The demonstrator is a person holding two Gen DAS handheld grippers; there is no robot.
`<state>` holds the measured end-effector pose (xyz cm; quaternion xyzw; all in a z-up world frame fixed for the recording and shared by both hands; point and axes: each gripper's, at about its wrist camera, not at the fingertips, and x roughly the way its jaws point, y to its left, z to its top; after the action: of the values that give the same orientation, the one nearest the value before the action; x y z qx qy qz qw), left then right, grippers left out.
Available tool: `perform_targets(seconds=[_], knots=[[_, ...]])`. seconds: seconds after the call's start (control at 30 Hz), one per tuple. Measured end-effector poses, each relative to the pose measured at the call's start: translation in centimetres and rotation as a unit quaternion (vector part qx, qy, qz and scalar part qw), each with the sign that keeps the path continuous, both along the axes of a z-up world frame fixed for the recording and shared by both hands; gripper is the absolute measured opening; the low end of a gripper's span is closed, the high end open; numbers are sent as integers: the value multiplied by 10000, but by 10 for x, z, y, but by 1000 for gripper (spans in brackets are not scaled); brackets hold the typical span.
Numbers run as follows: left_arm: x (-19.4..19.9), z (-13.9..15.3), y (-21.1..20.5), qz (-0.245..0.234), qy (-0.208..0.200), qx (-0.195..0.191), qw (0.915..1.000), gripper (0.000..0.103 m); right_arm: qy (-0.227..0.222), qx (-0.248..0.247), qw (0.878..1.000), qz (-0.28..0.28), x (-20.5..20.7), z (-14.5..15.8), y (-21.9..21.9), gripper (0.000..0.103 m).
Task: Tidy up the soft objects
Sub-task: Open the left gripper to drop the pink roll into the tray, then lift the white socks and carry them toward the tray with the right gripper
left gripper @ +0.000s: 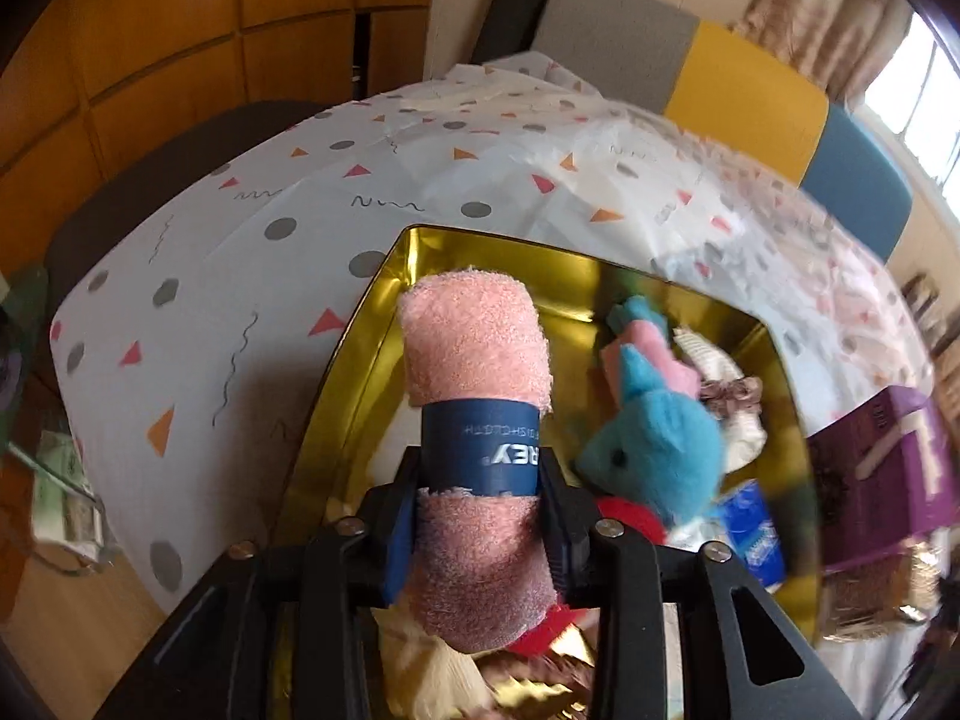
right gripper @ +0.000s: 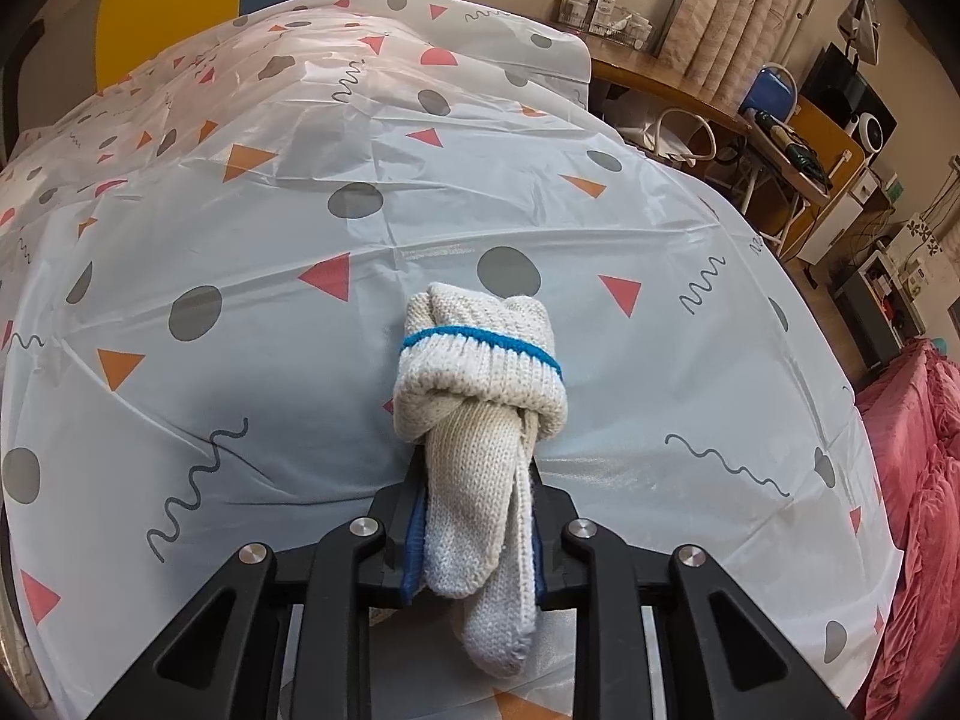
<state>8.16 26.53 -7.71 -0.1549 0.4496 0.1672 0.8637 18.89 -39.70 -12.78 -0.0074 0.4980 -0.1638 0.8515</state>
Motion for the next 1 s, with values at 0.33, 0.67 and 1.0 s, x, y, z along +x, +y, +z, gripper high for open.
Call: perform_targets(seconds=[0.33, 0.67, 1.0], knots=[[-30, 9, -5, 54, -179, 460, 9988, 73, 2, 46, 10000, 4, 1, 0, -2, 24], [-77, 23, -36, 237, -538, 784, 9952, 73, -34, 325, 9995, 1, 1, 2, -5, 22], [-89, 49, -63, -121, -942, 897, 9914, 78, 10, 426, 9967, 690, 0, 1, 29, 22]])
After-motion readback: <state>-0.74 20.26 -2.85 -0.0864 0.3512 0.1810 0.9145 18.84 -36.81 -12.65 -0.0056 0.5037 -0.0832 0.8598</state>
